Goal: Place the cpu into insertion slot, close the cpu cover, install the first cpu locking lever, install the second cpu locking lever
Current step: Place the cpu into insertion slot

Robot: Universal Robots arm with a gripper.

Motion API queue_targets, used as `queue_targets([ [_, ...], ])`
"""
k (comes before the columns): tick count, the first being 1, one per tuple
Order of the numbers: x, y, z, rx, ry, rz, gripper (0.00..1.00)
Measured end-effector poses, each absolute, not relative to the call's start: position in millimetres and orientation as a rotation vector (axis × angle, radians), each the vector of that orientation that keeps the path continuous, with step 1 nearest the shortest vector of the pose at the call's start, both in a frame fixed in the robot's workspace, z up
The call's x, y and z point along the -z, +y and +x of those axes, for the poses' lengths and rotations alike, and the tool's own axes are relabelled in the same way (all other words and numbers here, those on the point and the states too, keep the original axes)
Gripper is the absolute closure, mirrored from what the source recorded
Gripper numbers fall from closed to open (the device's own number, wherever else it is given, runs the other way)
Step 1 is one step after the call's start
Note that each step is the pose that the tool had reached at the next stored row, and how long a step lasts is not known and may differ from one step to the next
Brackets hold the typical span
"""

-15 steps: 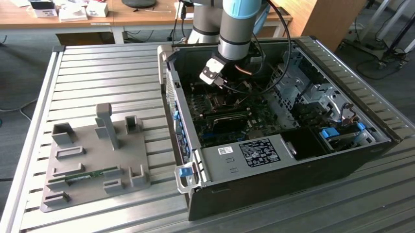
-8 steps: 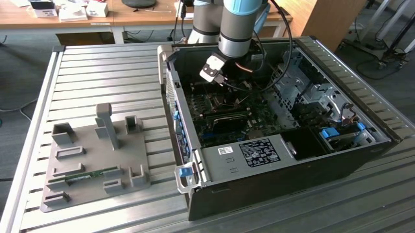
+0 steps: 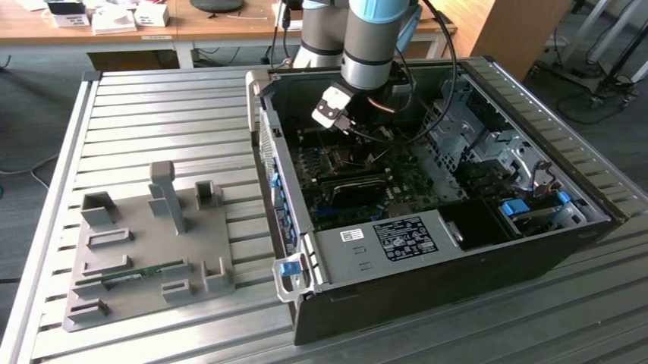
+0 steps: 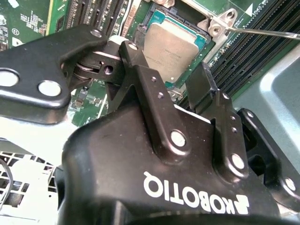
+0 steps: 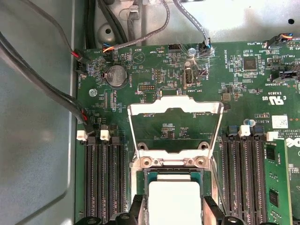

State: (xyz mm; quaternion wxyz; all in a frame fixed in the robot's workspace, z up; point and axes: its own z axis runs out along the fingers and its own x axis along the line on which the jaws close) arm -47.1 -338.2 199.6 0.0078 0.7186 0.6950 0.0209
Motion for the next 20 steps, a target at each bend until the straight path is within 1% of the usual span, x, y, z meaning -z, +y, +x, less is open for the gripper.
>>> queue_targets([
  [20, -211, -338, -47, -0.065, 2.173, 2.246, 0.39],
])
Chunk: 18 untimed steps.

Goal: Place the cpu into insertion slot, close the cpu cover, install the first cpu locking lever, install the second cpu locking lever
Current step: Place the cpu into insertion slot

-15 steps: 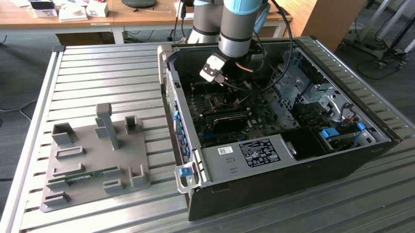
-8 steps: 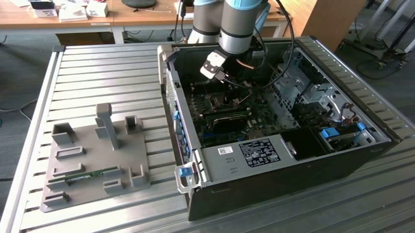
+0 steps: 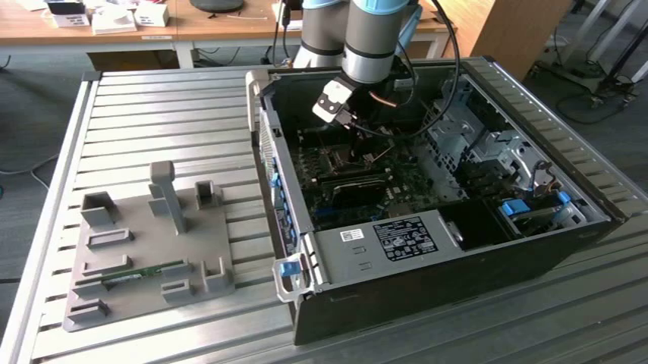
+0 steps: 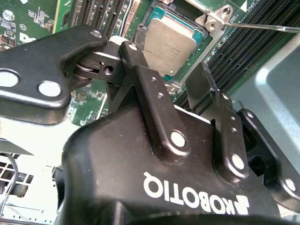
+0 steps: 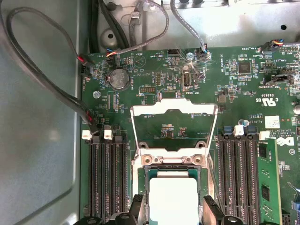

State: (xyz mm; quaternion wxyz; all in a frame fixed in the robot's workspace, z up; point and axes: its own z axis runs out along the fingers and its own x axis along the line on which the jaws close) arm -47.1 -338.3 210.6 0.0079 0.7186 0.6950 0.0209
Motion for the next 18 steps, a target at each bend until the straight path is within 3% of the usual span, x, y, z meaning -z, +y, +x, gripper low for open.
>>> queue_targets([
  [5, -210.9, -338.4, -47.1, -0.065, 2.173, 2.246, 0.41],
  [8, -211.1, -338.4, -47.1, -0.065, 2.173, 2.246, 0.59],
  [10, -211.2, -338.4, -47.1, -0.065, 2.173, 2.246, 0.59],
  [12, -211.3, -338.4, -47.1, -0.065, 2.172, 2.246, 0.71],
  [13, -211.3, -338.4, -47.1, -0.065, 2.173, 2.246, 0.71],
  [14, -211.4, -338.4, -47.1, -0.065, 2.173, 2.246, 0.83],
  [18, -211.5, -338.4, -47.1, -0.065, 2.173, 2.246, 0.89],
])
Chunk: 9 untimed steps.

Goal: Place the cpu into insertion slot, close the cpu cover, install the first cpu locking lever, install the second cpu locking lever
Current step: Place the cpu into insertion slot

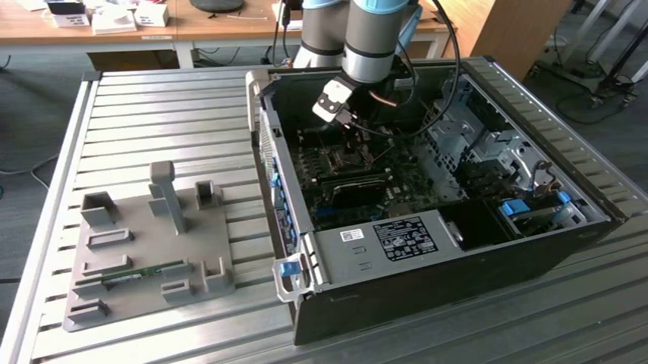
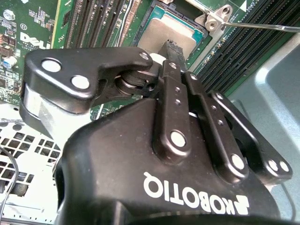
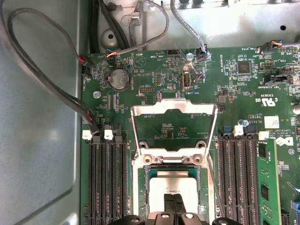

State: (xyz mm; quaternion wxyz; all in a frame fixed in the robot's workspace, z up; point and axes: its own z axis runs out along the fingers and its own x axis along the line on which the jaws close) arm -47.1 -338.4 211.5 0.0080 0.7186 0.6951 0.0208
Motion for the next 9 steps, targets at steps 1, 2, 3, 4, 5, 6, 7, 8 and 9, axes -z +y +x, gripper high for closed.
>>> queue_targets([
  [1, -211.6, -338.4, -47.1, -0.065, 2.173, 2.246, 0.89],
  [2, -211.6, -338.4, -47.1, -0.065, 2.173, 2.246, 0.89],
  [3, -211.7, -338.4, -47.1, -0.065, 2.173, 2.246, 0.89],
  [4, -211.7, -338.4, -47.1, -0.065, 2.173, 2.246, 0.89],
  [5, -211.8, -338.4, -47.1, -0.065, 2.173, 2.246, 0.89],
  [6, -211.6, -338.4, -47.1, -0.065, 2.173, 2.246, 0.89],
  [7, -211.1, -338.4, -47.1, -0.064, 2.172, 2.246, 0.89],
  [8, -210.3, -338.4, -47.1, -0.063, 2.172, 2.245, 0.89],
  [9, -209.5, -338.4, -47.1, -0.061, 2.171, 2.244, 0.89],
])
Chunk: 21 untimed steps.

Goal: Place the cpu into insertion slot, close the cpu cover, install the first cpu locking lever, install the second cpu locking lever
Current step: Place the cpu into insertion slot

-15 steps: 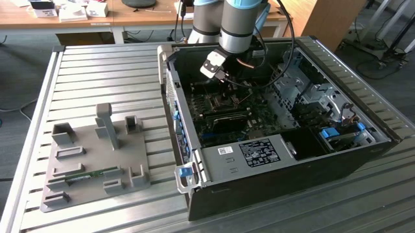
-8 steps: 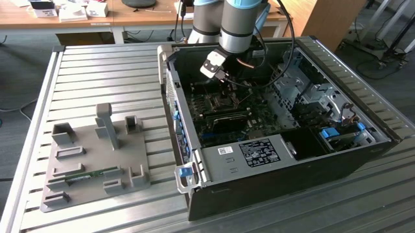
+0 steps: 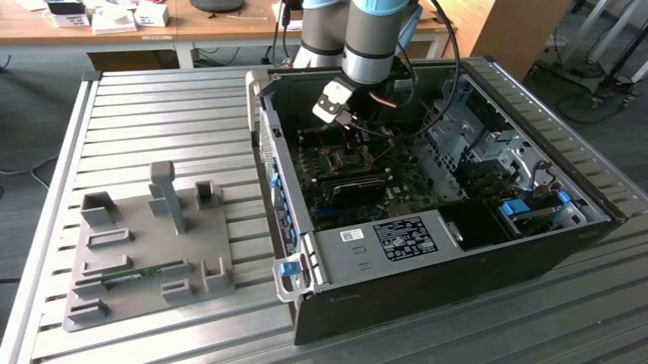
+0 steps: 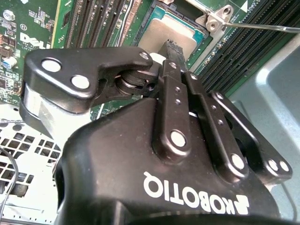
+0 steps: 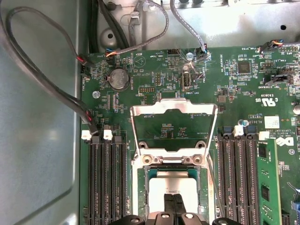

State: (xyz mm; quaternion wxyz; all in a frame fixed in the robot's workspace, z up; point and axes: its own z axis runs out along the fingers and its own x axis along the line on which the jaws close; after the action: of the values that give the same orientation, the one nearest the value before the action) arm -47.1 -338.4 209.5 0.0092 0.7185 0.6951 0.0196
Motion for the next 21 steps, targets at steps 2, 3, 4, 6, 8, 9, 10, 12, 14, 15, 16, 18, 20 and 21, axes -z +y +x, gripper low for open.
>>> queue_targets([
  [2, -208.8, -338.4, -47.1, -0.057, 2.169, 2.243, 0.89],
  [3, -208.5, -338.4, -47.1, -0.057, 2.170, 2.242, 0.89],
  [4, -208.1, -338.4, -47.1, -0.057, 2.171, 2.240, 0.89],
  [6, -207.2, -338.4, -47.1, -0.056, 2.177, 2.234, 0.89],
  [8, -207.1, -338.4, -47.1, -0.056, 2.179, 2.233, 0.89],
  [9, -207.1, -338.4, -47.1, -0.056, 2.179, 2.233, 0.89],
  [10, -207.0, -338.4, -47.1, -0.056, 2.179, 2.233, 0.89],
  [12, -206.7, -338.4, -47.1, -0.056, 2.179, 2.233, 0.89],
  [14, -205.9, -338.3, -47.1, -0.057, 2.179, 2.233, 0.89],
  [15, -205.8, -338.4, -47.1, -0.056, 2.179, 2.232, 0.89],
  [16, -205.7, -338.4, -47.1, -0.056, 2.179, 2.233, 0.89],
  [18, -205.7, -338.4, -47.1, -0.056, 2.179, 2.233, 0.89],
  [20, -205.6, -338.4, -47.1, -0.056, 2.179, 2.233, 0.89],
  [21, -205.5, -338.4, -47.1, -0.056, 2.179, 2.233, 0.89],
])
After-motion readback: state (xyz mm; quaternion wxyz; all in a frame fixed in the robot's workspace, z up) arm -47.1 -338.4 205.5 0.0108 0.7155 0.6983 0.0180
